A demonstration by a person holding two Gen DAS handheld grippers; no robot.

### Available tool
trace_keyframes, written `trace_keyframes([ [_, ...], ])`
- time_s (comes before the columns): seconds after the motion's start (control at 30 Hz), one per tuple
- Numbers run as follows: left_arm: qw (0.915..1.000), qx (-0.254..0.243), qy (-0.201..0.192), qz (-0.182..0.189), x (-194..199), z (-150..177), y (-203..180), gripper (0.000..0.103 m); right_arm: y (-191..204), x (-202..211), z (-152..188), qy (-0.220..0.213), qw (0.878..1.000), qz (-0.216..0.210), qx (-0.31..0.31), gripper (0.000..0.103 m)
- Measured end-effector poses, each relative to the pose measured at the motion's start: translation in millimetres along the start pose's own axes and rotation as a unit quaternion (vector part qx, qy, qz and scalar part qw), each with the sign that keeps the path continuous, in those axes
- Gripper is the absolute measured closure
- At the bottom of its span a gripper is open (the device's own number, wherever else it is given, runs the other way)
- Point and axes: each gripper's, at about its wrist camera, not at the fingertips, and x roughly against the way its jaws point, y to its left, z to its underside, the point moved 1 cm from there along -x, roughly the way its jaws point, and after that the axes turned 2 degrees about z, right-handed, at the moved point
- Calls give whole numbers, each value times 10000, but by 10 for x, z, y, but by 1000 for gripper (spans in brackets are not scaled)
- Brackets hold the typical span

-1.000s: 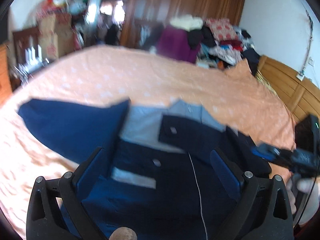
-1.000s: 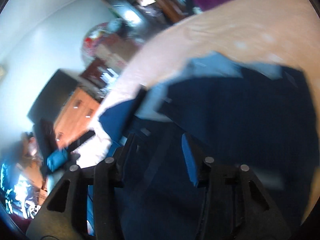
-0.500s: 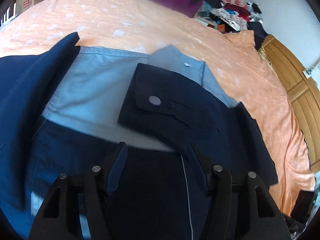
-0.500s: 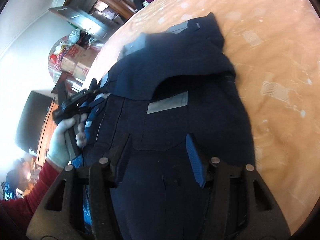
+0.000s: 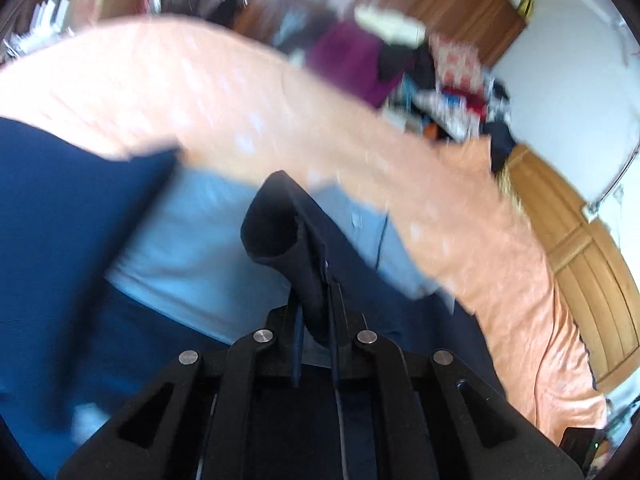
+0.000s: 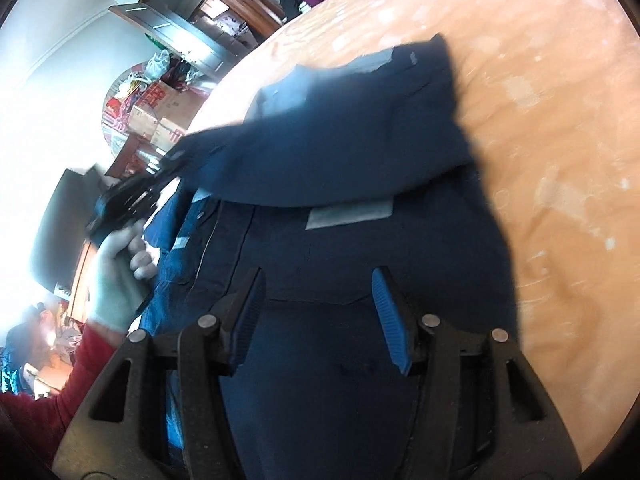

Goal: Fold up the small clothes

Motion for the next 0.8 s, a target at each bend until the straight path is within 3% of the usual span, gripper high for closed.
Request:
trace_keyframes([
  [0.07, 9996, 115, -177, -174, 190, -1, 176, 94, -47, 65, -44, -108, 9999, 100, -4, 48],
  [0.17, 9987, 332, 256, -274, 53, 110, 463, 94, -141, 103, -139, -249, 9995, 197, -75, 47],
  [0.27, 9975, 233, 582, -324, -108, 252, 523, 94, -240, 130, -331, -471, 9983, 266, -209, 47],
  [0.33, 9974, 249, 599, -321, -145, 291, 529, 94, -307, 63, -487, -514, 9974, 433, -261, 34],
  [0.43, 9972, 249, 635, -306, -151, 307, 558, 90, -448, -162, -675, -389, 9966, 565, -449, 33],
  [0.47, 9971, 240, 649, -305, -130, 330, 572, 89, -499, -246, -705, -289, 9969, 538, -506, 38],
  [0.5, 9969, 220, 680, -320, -151, 352, 561, 89, -550, -324, -718, -201, 9971, 474, -556, 78],
  [0.53, 9967, 204, 704, -340, -170, 379, 543, 89, -613, -380, -703, -111, 9969, 418, -664, 94],
  [0.7, 9951, 88, 851, -493, -189, 416, 574, 81, -900, -396, -535, -202, 9933, 68, -1137, 97],
  [0.77, 9947, 74, 892, -499, -214, 413, 610, 81, -846, -372, -564, -198, 9945, 125, -1020, 95],
  [0.8, 9949, 99, 880, -483, -194, 404, 612, 81, -787, -333, -582, -220, 9956, 204, -886, 88],
])
